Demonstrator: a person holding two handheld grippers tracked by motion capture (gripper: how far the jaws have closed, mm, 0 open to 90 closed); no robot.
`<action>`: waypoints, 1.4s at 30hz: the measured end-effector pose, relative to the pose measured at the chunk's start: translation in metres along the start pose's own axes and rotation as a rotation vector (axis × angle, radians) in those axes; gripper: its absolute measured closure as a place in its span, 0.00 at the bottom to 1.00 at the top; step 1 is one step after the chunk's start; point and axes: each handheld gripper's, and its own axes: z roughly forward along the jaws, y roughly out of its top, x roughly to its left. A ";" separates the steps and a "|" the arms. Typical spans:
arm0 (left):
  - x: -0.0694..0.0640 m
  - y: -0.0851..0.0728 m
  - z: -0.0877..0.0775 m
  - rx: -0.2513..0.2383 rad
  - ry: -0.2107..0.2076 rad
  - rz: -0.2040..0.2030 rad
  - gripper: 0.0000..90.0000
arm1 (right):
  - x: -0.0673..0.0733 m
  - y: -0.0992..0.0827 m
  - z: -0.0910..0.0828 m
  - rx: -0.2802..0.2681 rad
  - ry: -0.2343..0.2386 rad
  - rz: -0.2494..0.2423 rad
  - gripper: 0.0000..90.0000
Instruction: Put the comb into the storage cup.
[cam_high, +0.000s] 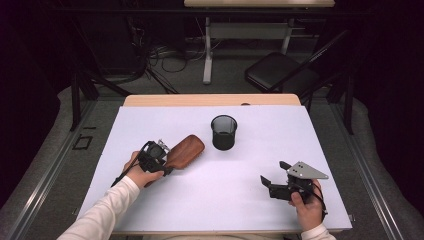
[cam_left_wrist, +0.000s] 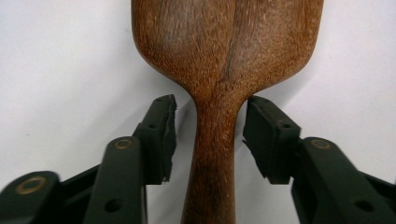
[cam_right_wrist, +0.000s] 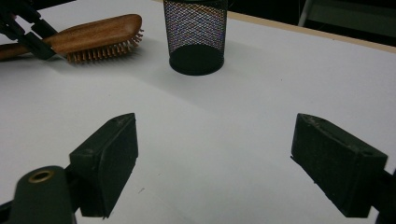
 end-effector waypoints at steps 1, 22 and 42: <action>0.000 0.000 0.000 0.002 -0.002 -0.004 0.60 | 0.000 0.000 0.000 0.000 0.000 0.000 0.16; 0.001 0.005 0.005 0.020 -0.003 -0.007 0.69 | 0.000 0.000 0.001 0.014 0.005 -0.007 0.16; -0.002 0.008 0.005 0.050 -0.003 0.020 0.78 | 0.001 0.000 0.001 0.016 0.009 -0.009 0.16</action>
